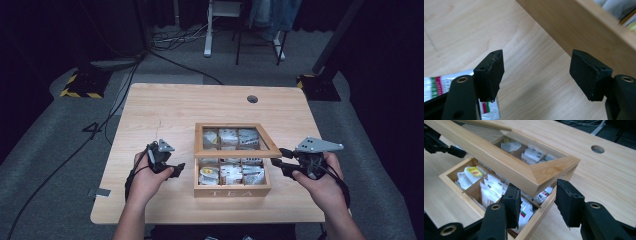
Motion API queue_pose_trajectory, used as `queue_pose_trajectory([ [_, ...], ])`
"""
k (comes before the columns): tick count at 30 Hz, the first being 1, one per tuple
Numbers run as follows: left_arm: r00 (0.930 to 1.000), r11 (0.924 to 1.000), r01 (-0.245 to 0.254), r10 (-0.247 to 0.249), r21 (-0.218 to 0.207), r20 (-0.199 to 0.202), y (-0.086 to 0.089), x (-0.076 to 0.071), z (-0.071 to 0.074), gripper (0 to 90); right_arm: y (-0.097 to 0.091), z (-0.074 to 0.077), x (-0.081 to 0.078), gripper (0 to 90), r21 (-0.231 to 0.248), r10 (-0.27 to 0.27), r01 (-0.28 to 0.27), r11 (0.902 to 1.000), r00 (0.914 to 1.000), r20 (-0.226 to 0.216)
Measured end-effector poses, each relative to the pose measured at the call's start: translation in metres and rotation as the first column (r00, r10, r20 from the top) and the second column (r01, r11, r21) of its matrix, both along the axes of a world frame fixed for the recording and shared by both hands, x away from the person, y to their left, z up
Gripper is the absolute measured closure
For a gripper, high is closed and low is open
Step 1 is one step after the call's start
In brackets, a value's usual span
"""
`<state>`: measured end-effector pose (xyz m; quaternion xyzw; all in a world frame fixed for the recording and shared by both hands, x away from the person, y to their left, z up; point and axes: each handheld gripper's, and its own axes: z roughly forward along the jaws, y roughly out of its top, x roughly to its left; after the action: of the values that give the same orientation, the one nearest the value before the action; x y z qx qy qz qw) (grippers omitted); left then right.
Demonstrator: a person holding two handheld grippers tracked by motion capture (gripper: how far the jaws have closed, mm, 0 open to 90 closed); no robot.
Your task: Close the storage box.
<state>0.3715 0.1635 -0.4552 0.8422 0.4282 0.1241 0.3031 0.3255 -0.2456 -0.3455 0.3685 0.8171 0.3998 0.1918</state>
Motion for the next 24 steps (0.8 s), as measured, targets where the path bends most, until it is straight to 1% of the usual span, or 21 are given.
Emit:
queue_pose_trajectory([
  [1, 0.9998, 1.0000, 0.001, -0.001, 0.000, -0.018, -0.003, 0.000, -0.004, 28.4, 0.000, -0.001, 0.000, 56.1, -0.007, 0.008, -0.008, 0.9999, 1.0000, -0.006],
  [3, 0.9989, 0.9998, 0.016, -0.016, 0.012, -0.044, -0.007, 0.002, -0.010, 28.2, 0.001, -0.002, 0.000, 56.1, -0.013, 0.014, -0.014, 0.9998, 0.9997, -0.022],
  [5, 0.9977, 0.9990, 0.027, -0.025, 0.036, -0.063, -0.011, 0.002, -0.014, 28.1, 0.001, -0.003, 0.000, 56.2, -0.029, 0.021, -0.022, 0.9993, 0.9992, -0.033],
  [7, 0.9966, 0.9980, 0.038, -0.034, 0.051, -0.075, -0.013, 0.004, -0.018, 28.0, 0.002, -0.003, 0.000, 56.0, -0.047, 0.027, -0.029, 0.9985, 0.9988, -0.041],
  [9, 0.9952, 0.9974, 0.045, -0.040, 0.056, -0.089, -0.015, 0.004, -0.022, 27.7, 0.003, -0.004, -0.001, 54.8, -0.061, 0.037, -0.041, 0.9973, 0.9973, -0.063],
  [12, 0.9932, 0.9964, 0.058, -0.051, 0.063, -0.105, -0.015, 0.006, -0.026, 26.0, 0.004, -0.004, -0.002, 54.6, -0.071, 0.040, -0.046, 0.9964, 0.9956, -0.084],
  [14, 0.9937, 0.9958, 0.060, -0.054, 0.069, -0.098, -0.015, 0.006, -0.029, 23.9, 0.004, -0.005, -0.002, 54.5, -0.078, 0.047, -0.055, 0.9955, 0.9939, -0.100],
  [18, 0.9944, 0.9953, 0.064, -0.058, 0.073, -0.089, -0.015, 0.006, -0.029, 22.6, 0.005, -0.006, -0.003, 54.3, -0.100, 0.055, -0.068, 0.9927, 0.9907, -0.125],
  [20, 0.9955, 0.9947, 0.067, -0.061, 0.078, -0.072, -0.015, 0.006, -0.031, 20.2, 0.005, -0.006, -0.003, 54.3, -0.114, 0.061, -0.077, 0.9905, 0.9888, -0.136],
  [22, 0.9962, 0.9951, 0.069, -0.065, 0.070, -0.058, -0.015, 0.006, -0.033, 17.3, 0.007, -0.008, -0.003, 54.2, -0.130, 0.068, -0.088, 0.9876, 0.9860, -0.152],
  [24, 0.9961, 0.9950, 0.073, -0.069, 0.068, -0.055, -0.015, 0.006, -0.034, 15.1, 0.008, -0.009, -0.003, 54.1, -0.147, 0.070, -0.094, 0.9846, 0.9839, -0.165],
])
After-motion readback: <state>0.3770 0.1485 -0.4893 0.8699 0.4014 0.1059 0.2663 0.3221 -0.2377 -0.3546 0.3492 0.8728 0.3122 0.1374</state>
